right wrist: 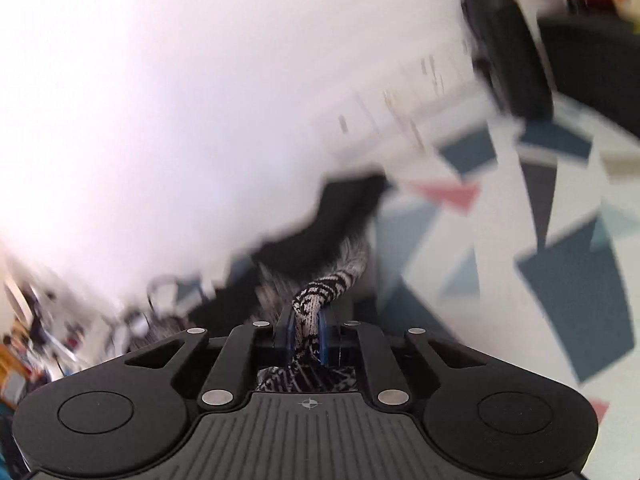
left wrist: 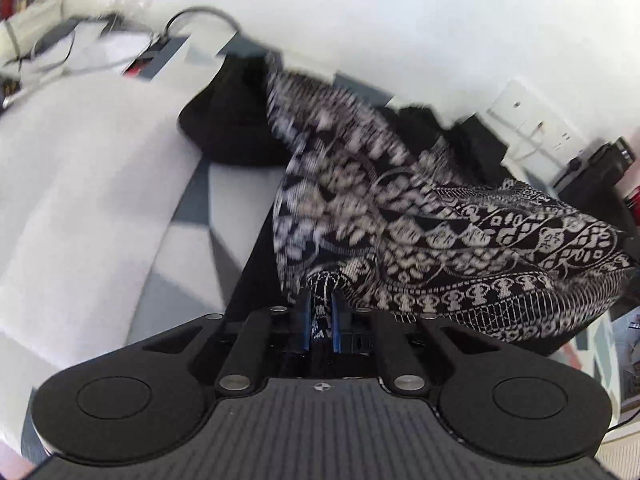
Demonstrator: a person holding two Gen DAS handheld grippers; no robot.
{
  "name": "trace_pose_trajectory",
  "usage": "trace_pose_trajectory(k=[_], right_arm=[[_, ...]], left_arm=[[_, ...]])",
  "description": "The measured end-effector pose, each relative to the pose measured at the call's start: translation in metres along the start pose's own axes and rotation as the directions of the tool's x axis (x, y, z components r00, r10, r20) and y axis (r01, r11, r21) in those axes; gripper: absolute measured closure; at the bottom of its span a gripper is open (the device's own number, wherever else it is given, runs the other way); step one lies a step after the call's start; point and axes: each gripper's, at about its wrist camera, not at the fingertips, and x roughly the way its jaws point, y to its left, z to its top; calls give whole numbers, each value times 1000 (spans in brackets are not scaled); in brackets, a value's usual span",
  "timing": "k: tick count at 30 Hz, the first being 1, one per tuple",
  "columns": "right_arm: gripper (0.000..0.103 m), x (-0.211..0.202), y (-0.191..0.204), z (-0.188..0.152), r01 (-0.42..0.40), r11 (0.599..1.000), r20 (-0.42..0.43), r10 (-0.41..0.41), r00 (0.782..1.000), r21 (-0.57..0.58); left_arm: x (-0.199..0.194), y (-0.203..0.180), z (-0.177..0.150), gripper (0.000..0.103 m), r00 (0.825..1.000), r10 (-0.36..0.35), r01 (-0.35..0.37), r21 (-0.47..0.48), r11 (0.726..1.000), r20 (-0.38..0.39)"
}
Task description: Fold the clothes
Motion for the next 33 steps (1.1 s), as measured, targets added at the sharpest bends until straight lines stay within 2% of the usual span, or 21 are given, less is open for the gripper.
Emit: trace_pose_trajectory(k=[4,6,9,11,12,14,15,16,17,18,20,22,24,26,27,28,29,30,32,33], right_arm=[[93,-41,11,10,33,999,54,-32,998,-17],[93,-55,11,6,69,997,37,-69,997,-18],[92,-59,-2,-13,157,988,-52,-156,986,4],[89,-51,-11,-26,233,972,-135,-228,964,21],[81,-47,-14,-30,268,963,-161,-259,952,34],[79,-39,-19,-40,338,940,-212,-320,923,55],[76,-35,-21,-44,373,926,-239,-348,907,64],[67,-31,-24,-49,407,911,-265,-376,888,73],[63,-28,-26,-54,441,894,-291,-402,868,80],[55,-26,-24,-52,448,891,-287,-410,866,79],[52,-20,-14,-39,422,905,-247,-398,884,56],[51,-9,0,-22,385,923,-212,-372,904,23],[47,5,15,-7,336,942,-188,-330,925,1],[41,21,29,3,289,957,-178,-287,941,-18],[34,31,36,5,259,965,-177,-261,949,-35],[26,45,42,3,243,968,-181,-251,951,-64],[24,61,47,0,234,967,-187,-249,950,-98],[23,77,52,-4,225,965,-193,-247,949,-131],[23,108,55,-17,226,950,-238,-276,931,-217],[23,124,56,-25,226,938,-261,-294,920,-262]], left_arm=[[-6,-15,8,93,998,-62,62,60,996,-5],[-2,-17,4,93,996,-82,85,71,994,-43],[6,-13,-9,93,990,-84,92,66,994,-112],[7,-1,-18,94,985,-74,80,36,996,-153],[7,5,-22,95,983,-67,71,19,997,-172],[6,18,-30,95,977,-53,52,-11,999,-207],[4,23,-32,93,975,-41,39,-16,999,-220],[2,26,-33,92,972,-27,25,-12,1000,-232],[-1,29,-34,84,972,-14,12,-8,1000,-236],[-4,32,-34,74,974,-3,2,-5,1000,-228],[-11,36,-31,65,982,19,-19,3,1000,-187],[-17,39,-27,65,989,21,-22,-5,1000,-144],[-19,45,-22,59,994,12,-16,-38,999,-107],[-12,50,-17,58,996,33,-37,-43,998,-83],[-6,51,-14,58,996,51,-54,-39,998,-74],[0,54,-12,58,995,72,-74,-31,997,-70],[7,57,-11,58,992,100,-101,-18,995,-75],[15,58,-11,58,989,125,-126,2,992,-79],[27,57,-13,57,984,163,-159,54,986,-74],[32,55,-13,45,982,173,-167,76,983,-71]])
